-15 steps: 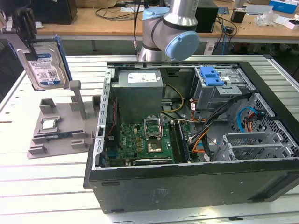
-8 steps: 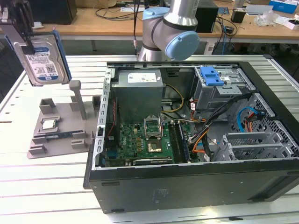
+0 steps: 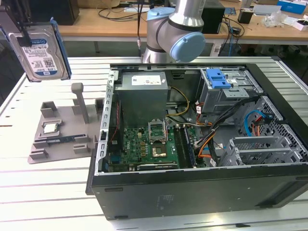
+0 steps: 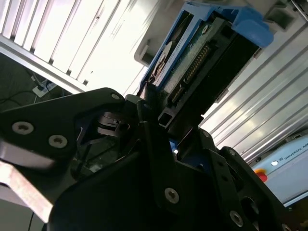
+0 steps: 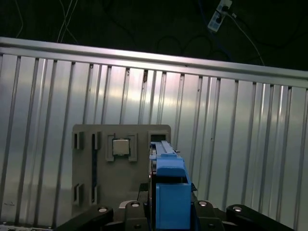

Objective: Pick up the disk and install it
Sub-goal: 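Pick up the disk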

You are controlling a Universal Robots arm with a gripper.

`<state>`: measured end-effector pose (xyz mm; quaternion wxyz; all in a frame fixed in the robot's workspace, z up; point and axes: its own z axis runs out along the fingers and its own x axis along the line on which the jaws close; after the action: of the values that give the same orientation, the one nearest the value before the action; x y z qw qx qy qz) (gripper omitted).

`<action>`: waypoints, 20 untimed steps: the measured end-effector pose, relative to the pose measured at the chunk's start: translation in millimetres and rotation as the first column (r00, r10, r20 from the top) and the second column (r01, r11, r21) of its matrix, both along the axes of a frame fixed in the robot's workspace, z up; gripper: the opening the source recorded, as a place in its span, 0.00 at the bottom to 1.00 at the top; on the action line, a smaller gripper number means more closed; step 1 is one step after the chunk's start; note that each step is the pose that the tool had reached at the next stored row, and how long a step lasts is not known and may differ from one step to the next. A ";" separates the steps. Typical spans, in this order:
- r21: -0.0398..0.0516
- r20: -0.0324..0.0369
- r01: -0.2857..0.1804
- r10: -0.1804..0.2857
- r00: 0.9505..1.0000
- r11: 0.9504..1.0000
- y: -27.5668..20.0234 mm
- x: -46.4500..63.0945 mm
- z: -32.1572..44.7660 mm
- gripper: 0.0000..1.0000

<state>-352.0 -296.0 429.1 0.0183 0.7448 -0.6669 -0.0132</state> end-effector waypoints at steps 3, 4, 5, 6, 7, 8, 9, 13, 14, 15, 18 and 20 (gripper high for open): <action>0.000 0.000 0.000 0.000 1.000 1.000 0.0 0.0 10.7 0.37; 0.000 0.000 0.000 0.000 1.000 1.000 0.0 0.0 16.7 0.37; 0.000 0.000 0.000 0.000 1.000 1.000 0.0 0.0 22.8 0.37; 0.000 0.000 0.000 0.000 1.000 1.000 0.0 0.0 28.6 0.37; 0.000 0.000 0.000 0.000 1.000 1.000 0.0 0.0 33.6 0.37; 0.000 0.000 0.000 0.000 1.000 1.000 0.0 0.0 37.9 0.37; 0.000 0.000 0.000 0.000 1.000 1.000 0.0 0.0 41.5 0.37; 0.000 0.000 0.000 0.000 1.000 1.000 0.0 0.0 55.0 0.37; 0.000 0.000 0.000 0.000 1.000 1.000 0.0 0.0 57.9 0.37; 0.000 0.000 0.000 0.000 1.000 1.000 0.0 0.0 60.9 0.37; 0.000 0.000 0.000 0.000 1.000 1.000 0.0 0.0 74.0 0.37; 0.000 0.000 0.000 0.000 1.000 1.000 0.0 0.0 79.2 0.37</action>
<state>-352.0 -296.0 508.3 0.0183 0.7449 -0.6668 -0.0132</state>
